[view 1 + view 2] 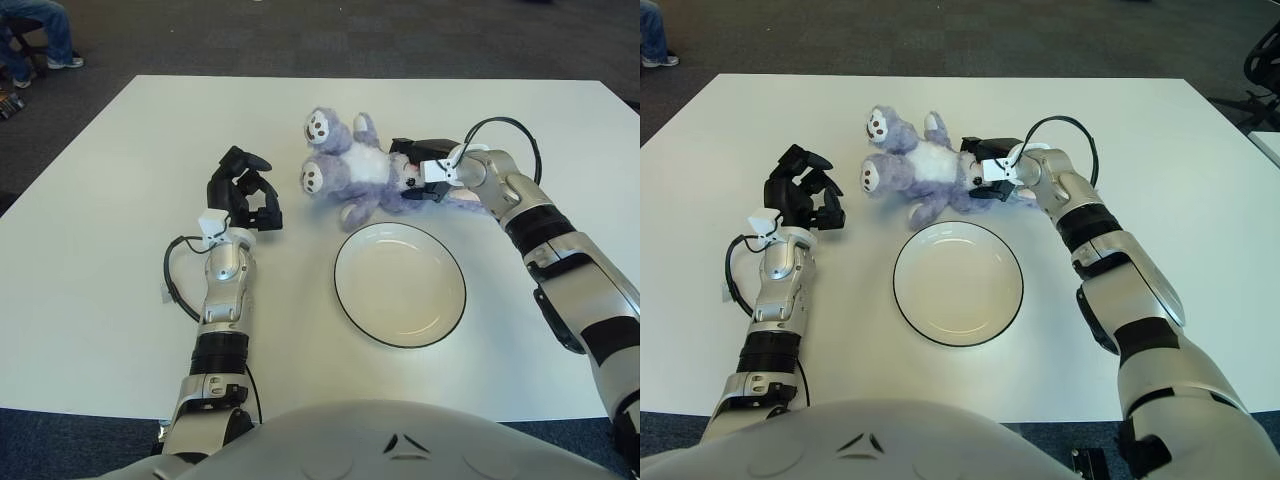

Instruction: Put the doll into the plate.

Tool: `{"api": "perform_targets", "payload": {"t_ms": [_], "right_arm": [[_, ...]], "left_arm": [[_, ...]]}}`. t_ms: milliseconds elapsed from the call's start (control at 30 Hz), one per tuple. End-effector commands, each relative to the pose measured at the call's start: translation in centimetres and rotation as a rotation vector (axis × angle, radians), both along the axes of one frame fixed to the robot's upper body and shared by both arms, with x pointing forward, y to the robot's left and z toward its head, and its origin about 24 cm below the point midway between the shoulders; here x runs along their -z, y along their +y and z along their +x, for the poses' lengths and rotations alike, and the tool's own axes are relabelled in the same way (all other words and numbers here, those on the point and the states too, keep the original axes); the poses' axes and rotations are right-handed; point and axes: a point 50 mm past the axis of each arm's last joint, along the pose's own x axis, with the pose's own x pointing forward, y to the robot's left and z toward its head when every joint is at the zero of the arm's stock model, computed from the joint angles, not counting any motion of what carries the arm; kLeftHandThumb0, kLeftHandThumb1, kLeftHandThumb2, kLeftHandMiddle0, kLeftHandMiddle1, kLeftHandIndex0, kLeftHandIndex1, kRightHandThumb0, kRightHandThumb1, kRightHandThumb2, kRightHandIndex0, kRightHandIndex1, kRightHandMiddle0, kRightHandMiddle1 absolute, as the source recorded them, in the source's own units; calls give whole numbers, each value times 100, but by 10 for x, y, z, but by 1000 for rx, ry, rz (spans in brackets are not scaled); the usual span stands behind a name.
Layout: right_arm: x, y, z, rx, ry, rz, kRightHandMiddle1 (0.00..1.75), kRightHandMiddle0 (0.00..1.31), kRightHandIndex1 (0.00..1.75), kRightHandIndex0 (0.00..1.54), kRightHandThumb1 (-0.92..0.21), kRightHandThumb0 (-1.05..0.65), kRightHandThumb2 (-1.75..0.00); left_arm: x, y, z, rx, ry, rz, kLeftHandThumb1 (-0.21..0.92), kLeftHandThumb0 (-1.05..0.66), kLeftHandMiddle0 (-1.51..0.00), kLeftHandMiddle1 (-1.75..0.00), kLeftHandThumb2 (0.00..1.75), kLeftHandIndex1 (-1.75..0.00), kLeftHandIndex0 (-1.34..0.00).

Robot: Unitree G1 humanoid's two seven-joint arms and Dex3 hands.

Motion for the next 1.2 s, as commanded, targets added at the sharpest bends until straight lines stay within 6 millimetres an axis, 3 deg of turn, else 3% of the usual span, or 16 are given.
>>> {"api": "perform_targets", "payload": {"t_ms": [0,100,333,433,567,967,1167], "right_arm": [[13,-10,-6,31,59,4,174,29,174,46,-42,14,-120],[12,-11,-6,43,48,24,174,37,175,43,-43,4,-120],[9,-13,-7,77,26,70,175,44,175,46,-37,0,-126],[8,-14,-7,86,20,84,164,50,175,64,-26,0,-136],[7,-14,-7,89,6,91,169,52,175,73,-16,0,-149],[7,-20,-5,88,7,161,175,56,132,90,-15,0,-138],[7,-24,-3,97,-7,176,175,59,124,93,-14,0,-137]], "left_arm": [[21,1,-10,-14,83,-15,-8,-2,-92,-175,169,-150,-80],[21,1,-9,-14,83,-15,-8,-2,-91,-175,168,-150,-79],[21,1,-9,-20,90,-17,-7,-2,-91,-175,168,-151,-78],[21,2,-9,-22,91,-16,-7,-1,-91,-175,168,-151,-79],[20,2,-9,-19,91,-14,-8,-1,-91,-175,168,-150,-79],[20,2,-9,-16,95,-14,-8,-1,-91,-175,169,-152,-79],[20,2,-9,-12,93,-15,-7,-2,-91,-175,168,-151,-79]]}}
